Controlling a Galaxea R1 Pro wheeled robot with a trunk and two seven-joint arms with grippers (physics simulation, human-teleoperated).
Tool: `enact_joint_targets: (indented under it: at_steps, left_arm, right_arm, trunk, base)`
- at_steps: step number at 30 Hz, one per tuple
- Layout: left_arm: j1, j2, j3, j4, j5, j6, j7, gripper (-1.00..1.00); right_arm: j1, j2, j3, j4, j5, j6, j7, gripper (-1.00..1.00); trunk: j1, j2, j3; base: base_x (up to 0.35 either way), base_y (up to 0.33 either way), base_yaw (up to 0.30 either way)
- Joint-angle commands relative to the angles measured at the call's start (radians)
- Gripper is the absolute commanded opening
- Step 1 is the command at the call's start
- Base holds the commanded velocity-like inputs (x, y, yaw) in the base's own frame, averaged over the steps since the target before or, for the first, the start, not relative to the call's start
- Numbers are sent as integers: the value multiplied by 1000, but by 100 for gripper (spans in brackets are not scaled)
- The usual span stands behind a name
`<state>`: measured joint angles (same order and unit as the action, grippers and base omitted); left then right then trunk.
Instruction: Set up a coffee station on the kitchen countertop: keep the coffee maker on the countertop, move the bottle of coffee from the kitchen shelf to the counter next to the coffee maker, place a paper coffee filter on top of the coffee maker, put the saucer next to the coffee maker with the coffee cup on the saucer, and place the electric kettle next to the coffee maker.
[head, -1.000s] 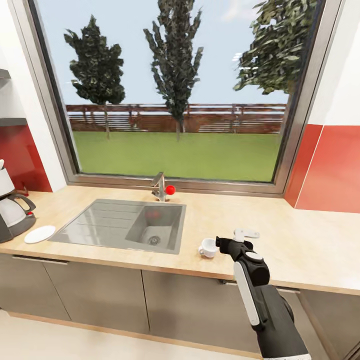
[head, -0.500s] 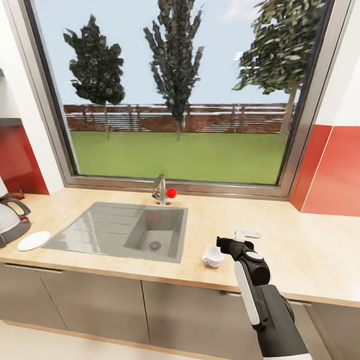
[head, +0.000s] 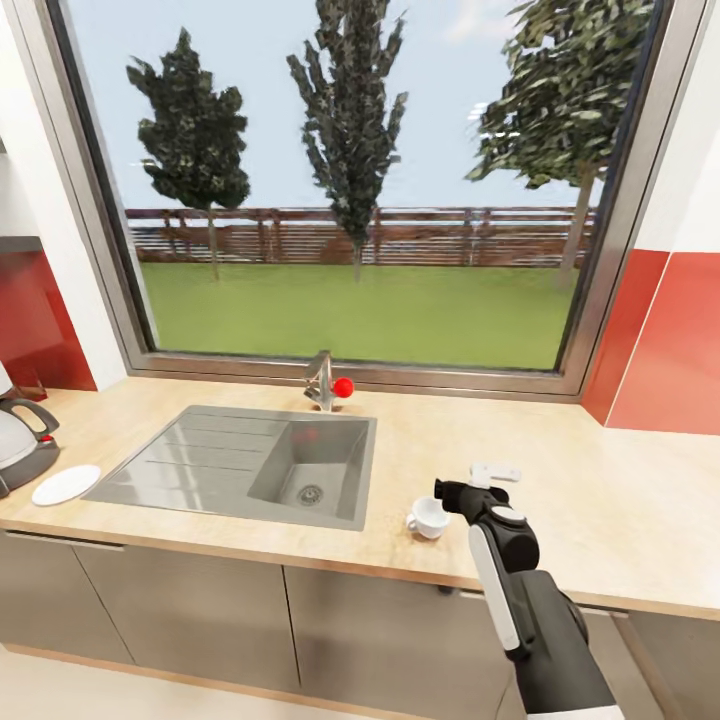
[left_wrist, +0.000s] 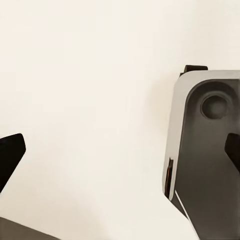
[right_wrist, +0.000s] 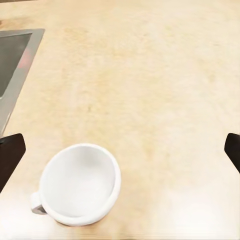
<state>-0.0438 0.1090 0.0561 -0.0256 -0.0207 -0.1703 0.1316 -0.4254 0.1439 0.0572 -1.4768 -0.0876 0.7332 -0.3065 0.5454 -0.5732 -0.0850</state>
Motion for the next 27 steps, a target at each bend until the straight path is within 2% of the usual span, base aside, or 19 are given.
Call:
enact_joint_targets:
  at_steps: [1,8,15,16,17,27]
  left_arm:
    - [-1,0,5,1,-2,-4,1,100]
    - [5,4,7,1,-2,-3,1,100]
    - [12,6,7,0,-2,-5,1,100]
    - [13,6,7,0,-2,-5,1,100]
    - [13,6,7,1,-2,-5,1,100]
    - [14,6,7,1,-2,-5,1,100]
  right_arm:
    - [-1,0,1,2,-9,3,-9,100]
    - [-1,-1,3,53,-9,2,-9,100]
    - [-1,-4,1,88,-9,2,-11,100]
    - [-1,-10,-8,104,-9,2,-11,100]
    - [-1,-14,-42,135,-11,2,-10,100]
    - [0,-17,-56,156,-9,1,-10,100]
  trunk:
    - [0,-2,-2]
    - [0,-2,-2]
    - [0,-2,-2]
    - [0,-2,-2]
    - [0,-2,-2]
    - [0,-2,-2]
  base:
    - [0,0,0]
    - [3,0,0]
    - [164,24,0]
    - [27,4,0]
    - [6,1,0]
    - [1,0,0]
